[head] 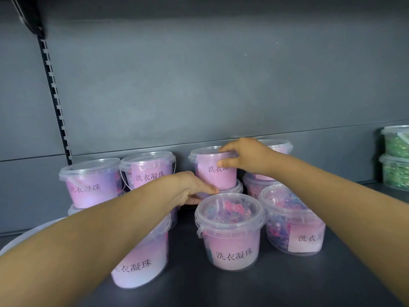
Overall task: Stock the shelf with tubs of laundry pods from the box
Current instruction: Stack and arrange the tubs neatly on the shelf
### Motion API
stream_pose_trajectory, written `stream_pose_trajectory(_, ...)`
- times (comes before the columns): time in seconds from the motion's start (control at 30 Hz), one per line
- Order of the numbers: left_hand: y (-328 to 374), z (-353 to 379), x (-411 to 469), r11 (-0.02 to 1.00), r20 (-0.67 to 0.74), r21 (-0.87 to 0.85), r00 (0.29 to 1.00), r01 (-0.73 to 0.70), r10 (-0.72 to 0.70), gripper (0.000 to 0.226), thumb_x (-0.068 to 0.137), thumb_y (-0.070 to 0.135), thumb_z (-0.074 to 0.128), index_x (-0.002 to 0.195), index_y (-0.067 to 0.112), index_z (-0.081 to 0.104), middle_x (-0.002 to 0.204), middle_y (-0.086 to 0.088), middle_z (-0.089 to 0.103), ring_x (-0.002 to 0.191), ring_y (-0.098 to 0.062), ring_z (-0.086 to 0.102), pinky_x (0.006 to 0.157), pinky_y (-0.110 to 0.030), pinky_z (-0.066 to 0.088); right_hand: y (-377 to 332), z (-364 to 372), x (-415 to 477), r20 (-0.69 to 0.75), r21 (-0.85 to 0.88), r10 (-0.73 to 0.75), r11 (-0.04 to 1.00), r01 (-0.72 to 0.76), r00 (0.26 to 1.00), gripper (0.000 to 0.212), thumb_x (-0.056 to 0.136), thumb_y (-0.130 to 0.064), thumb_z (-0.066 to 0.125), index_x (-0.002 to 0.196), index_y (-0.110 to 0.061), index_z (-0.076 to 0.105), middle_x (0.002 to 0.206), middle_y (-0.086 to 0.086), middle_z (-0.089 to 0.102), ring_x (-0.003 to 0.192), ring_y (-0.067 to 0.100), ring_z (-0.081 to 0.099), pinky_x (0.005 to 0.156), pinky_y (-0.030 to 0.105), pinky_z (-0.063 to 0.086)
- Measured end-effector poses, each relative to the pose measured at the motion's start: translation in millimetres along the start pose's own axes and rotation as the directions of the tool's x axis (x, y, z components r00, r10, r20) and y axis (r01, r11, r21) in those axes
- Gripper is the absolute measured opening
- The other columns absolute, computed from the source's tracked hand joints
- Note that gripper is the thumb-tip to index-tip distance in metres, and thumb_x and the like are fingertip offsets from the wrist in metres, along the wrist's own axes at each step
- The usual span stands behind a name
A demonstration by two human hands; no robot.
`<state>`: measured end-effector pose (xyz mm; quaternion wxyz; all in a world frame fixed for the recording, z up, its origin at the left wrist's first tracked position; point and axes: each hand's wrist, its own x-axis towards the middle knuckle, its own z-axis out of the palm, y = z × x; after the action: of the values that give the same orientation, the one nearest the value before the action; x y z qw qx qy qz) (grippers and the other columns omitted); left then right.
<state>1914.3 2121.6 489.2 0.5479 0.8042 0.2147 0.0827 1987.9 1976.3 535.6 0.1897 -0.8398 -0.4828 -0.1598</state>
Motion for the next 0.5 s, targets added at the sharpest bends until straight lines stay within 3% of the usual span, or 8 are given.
stream_pose_trajectory(0.1, 2.3, 2.7, -2.7, 0.999, 0.008, -0.017, 0.999, 0.036, -0.036, 0.018, 0.078, -0.002, 0.07, 0.068, 0.008, 0.058, 0.042, 0.001, 0.06, 0.052, -0.01, 0.059, 0.063, -0.023, 0.052, 1.3, -1.2, -2.2, -0.012, 0.008, 0.008, 1.0, -0.008, 1.0, 0.052, 0.086, -0.04, 0.063, 0.13, -0.015, 0.055, 0.136, 0.005, 0.054, 0.127, 0.022, 0.047, 0.105, 0.029, 0.035)
stream_pose_trajectory(0.27, 0.0, -2.3, -6.4, 0.996, 0.062, 0.011, 0.994, 0.086, -0.087, 0.014, 0.08, 0.01, 0.071, 0.082, 0.005, 0.059, 0.08, -0.008, 0.061, 0.074, -0.015, 0.059, 0.071, -0.025, 0.051, 3.1, -3.6, -7.4, -0.008, 0.062, 0.012, 0.998, -0.012, 1.0, 0.051, 0.085, -0.037, 0.065, 0.13, -0.015, 0.056, 0.137, 0.003, 0.054, 0.128, 0.019, 0.047, 0.102, 0.023, 0.032)
stream_pose_trajectory(0.37, -0.7, -12.9, 1.7, 0.996, 0.059, 0.081, 0.997, 0.037, -0.042, 0.052, 0.075, 0.023, 0.077, 0.118, 0.003, 0.056, 0.118, -0.008, 0.061, 0.115, -0.021, 0.055, 0.097, -0.03, 0.044, 1.5, -6.6, -7.7, 0.009, 0.053, 0.014, 0.998, -0.014, 1.0, 0.05, 0.086, -0.036, 0.064, 0.131, -0.014, 0.055, 0.138, 0.002, 0.053, 0.129, 0.018, 0.046, 0.101, 0.022, 0.031)
stream_pose_trajectory(0.5, 0.7, -9.5, 7.5, 0.991, 0.216, 0.115, 0.975, -0.069, 0.043, 0.051, 0.076, 0.018, 0.076, 0.123, 0.021, 0.056, 0.12, 0.005, 0.063, 0.122, -0.013, 0.052, 0.11, -0.032, 0.035, 1.9, -9.2, -7.7, 0.022, 0.026, 0.005, 1.0, -0.006, 1.0, 0.049, 0.088, -0.036, 0.061, 0.131, -0.014, 0.055, 0.138, 0.003, 0.053, 0.13, 0.019, 0.045, 0.102, 0.023, 0.031)
